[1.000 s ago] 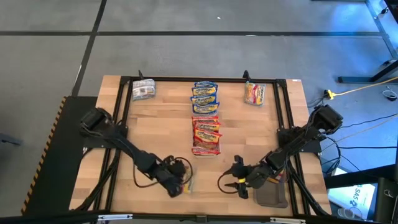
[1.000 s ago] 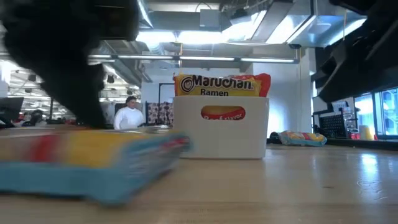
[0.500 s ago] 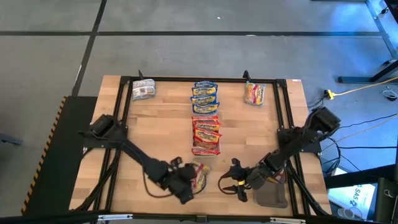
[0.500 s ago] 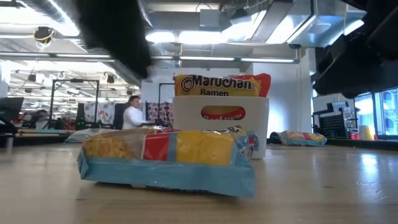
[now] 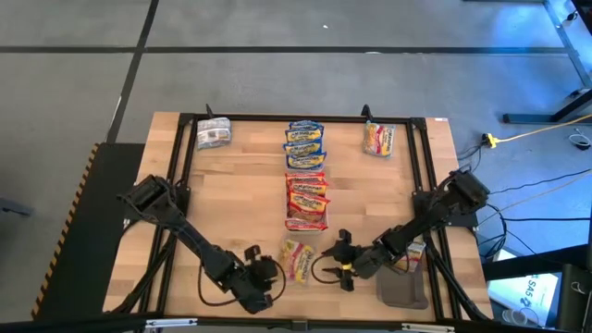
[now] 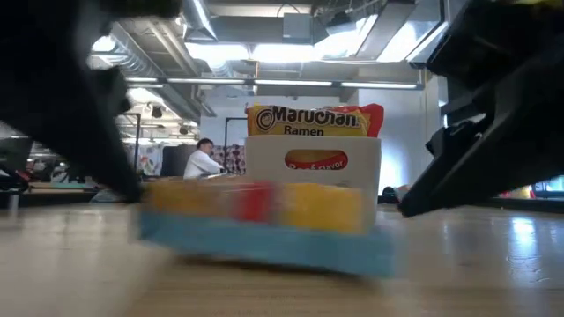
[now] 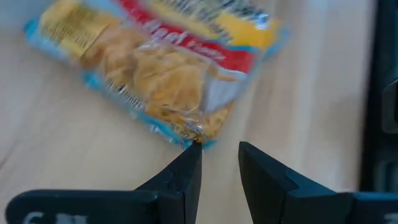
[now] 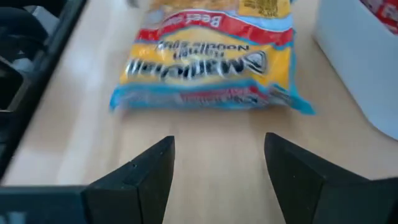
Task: Sort Maruchan noodles
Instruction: Put the light blue noodle pack into the black bin
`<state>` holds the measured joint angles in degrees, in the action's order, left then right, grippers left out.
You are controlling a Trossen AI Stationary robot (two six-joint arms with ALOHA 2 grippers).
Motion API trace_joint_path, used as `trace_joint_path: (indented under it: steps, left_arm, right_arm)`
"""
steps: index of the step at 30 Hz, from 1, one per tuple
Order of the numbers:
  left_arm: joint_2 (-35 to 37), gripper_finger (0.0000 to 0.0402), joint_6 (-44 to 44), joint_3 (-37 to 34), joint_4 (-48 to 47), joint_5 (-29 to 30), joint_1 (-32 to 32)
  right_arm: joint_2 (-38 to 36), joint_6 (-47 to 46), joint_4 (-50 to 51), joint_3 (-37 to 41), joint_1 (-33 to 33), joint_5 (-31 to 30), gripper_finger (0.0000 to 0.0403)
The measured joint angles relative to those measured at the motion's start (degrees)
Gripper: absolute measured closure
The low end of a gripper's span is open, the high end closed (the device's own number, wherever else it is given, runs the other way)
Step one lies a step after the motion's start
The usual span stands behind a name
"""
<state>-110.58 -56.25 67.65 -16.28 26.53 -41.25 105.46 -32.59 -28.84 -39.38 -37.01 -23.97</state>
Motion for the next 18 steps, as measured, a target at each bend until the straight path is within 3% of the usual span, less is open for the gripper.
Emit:
trace_joint_path:
  steps: [3, 9, 18]
  left_arm:
    - [-1.48, 0.0302, 7.16, -0.1, 7.81, 1.87, 0.34]
    - [-7.67, 0.0302, 14.35, 0.13, 22.48, -2.35, 2.96]
    - [-11.42, 0.0302, 19.23, 7.14, 24.37, -6.55, 5.87]
  right_arm:
    - [1.05, -0.01, -0.23, 0.0, 1.09, -0.61, 0.0178]
    - [1.63, 1.38, 0.37, 0.0, 3.28, -0.6, 0.0178]
    - [0.42, 4.68, -0.18, -0.07, 4.04, -1.98, 0.0178]
